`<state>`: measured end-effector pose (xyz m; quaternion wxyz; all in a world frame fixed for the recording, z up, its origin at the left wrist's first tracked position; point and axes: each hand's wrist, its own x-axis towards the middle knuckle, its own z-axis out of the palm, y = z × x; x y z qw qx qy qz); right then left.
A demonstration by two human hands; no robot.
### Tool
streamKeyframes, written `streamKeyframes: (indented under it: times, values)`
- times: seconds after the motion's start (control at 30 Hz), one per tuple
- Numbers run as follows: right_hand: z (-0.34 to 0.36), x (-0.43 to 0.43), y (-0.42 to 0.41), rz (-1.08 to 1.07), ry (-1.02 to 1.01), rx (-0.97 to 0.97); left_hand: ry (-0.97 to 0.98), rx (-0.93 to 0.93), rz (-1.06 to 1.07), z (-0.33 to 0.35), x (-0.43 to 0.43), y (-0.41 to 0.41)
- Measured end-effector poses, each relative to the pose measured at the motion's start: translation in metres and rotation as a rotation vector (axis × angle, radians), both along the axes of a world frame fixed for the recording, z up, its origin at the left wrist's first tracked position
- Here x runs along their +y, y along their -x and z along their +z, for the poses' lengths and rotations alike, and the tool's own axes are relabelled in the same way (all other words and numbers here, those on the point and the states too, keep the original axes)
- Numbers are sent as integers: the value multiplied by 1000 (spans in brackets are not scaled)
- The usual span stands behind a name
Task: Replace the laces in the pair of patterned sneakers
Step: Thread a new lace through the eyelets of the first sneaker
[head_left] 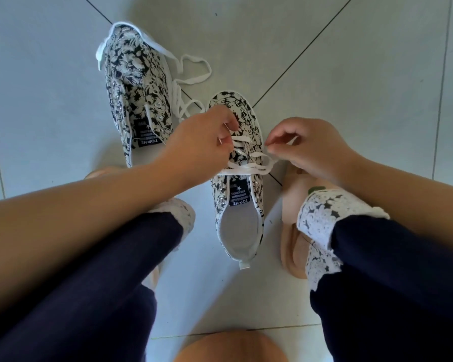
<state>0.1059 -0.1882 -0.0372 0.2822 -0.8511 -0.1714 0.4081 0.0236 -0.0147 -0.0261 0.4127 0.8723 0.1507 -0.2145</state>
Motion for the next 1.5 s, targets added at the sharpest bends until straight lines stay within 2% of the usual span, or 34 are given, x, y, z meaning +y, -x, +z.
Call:
streamKeyframes:
  times: [0.1, 0.2, 0.27, 0.33, 0.43, 0.63, 0.7, 0.8, 0.83, 0.97, 1.03, 1.13, 1.2, 1.27, 1.33, 1.4, 1.43, 1.5]
  values:
    - [11, 11, 11, 253, -41, 15, 16, 37, 13, -5, 2, 2]
    - [12, 21, 19, 495, 54, -196, 69, 16, 93, -8, 2, 4]
    - [13, 27, 19, 516, 47, -268, 80, -10, 96, -8, 1, 3]
    - [15, 30, 16, 460, 11, -244, 65, -16, 41, -6, 1, 0]
    - [18, 31, 8, 265, -39, -142, 71, 1, -23, -6, 2, -3]
    - [15, 37, 8, 212, -7, -114, 148, 82, -10, -7, 9, -6]
    - [22, 34, 5, 141, -54, 24, 137, 82, -10, -8, 8, -5]
    - [34, 26, -2, -6, -128, 354, 134, 91, -24, -11, 8, -4]
    - [36, 21, -5, -45, -121, 397, 131, 84, -29, -12, 9, -3]
    - [42, 7, -22, -59, -40, 286, 143, 34, -103, -6, 13, 2]
    - [43, 4, -33, -184, -82, 200, 75, 0, -178, -6, 15, 4]
    - [42, 6, -48, -364, -127, 112, 15, -18, -21, -11, 19, 1]
    - [35, 6, -48, -246, -22, -13, 74, -26, 146, -11, 19, -2]
    - [29, 3, -38, 56, 109, -129, 108, -48, 135, -7, 20, -3]
    - [26, 2, -26, 302, 150, -96, 85, -25, -74, -4, 21, 2]
    - [19, 2, -15, 471, 188, -59, -62, 6, -349, -6, 20, 8]
    - [13, 0, -10, 538, 216, -71, -130, -11, -428, -9, 19, 11]
    - [3, -2, -2, 602, 266, -110, -179, -46, -423, -11, 19, 10]
